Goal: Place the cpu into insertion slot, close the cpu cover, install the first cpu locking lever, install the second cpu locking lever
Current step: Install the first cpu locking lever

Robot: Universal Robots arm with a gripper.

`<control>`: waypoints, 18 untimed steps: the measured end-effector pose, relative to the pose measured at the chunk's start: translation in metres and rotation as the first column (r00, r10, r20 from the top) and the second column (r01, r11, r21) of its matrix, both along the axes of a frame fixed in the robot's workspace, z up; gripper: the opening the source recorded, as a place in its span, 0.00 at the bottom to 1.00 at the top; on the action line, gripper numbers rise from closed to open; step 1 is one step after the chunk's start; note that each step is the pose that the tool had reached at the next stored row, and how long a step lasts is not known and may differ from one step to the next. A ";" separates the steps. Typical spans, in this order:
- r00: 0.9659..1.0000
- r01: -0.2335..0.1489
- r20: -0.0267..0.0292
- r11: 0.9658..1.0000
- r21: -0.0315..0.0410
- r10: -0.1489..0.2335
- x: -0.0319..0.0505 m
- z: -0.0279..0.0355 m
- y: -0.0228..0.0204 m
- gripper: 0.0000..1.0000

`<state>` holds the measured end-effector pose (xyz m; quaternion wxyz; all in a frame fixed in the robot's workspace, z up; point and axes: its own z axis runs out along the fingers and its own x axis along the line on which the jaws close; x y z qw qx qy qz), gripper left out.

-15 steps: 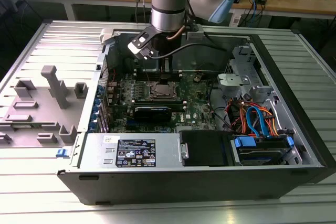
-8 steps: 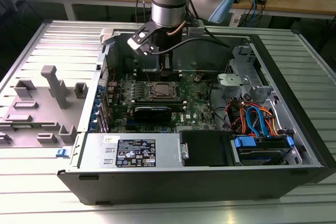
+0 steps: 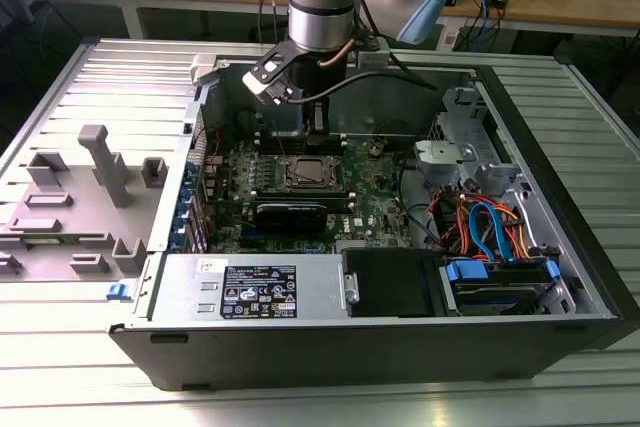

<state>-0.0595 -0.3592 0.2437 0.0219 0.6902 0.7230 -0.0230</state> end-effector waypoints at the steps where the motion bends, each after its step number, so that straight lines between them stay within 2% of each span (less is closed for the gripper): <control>1: 1.000 0.000 0.000 1.000 0.000 0.000 0.0000 0.0000 0.0000 0.11; 5: 1.000 -0.009 0.000 1.000 0.000 0.009 0.0000 0.0008 0.0000 0.11; 7: 0.998 -0.057 0.000 0.998 0.000 0.057 0.0000 0.0009 0.0000 0.11; 10: 0.994 -0.112 0.000 0.994 0.000 0.112 0.0000 0.0008 0.0000 0.11; 12: 0.987 -0.159 0.000 0.987 0.000 0.159 -0.0001 0.0020 -0.0001 0.11; 14: 0.985 -0.175 0.000 0.985 0.000 0.175 -0.0001 0.0033 0.0000 0.11; 15: 0.981 -0.192 0.000 0.981 0.000 0.192 -0.0001 0.0052 0.0000 0.11; 16: 0.977 -0.215 0.000 0.977 0.000 0.215 -0.0001 0.0053 0.0000 0.11; 18: 0.963 -0.269 0.000 0.963 0.000 0.269 -0.0001 0.0054 0.0000 0.11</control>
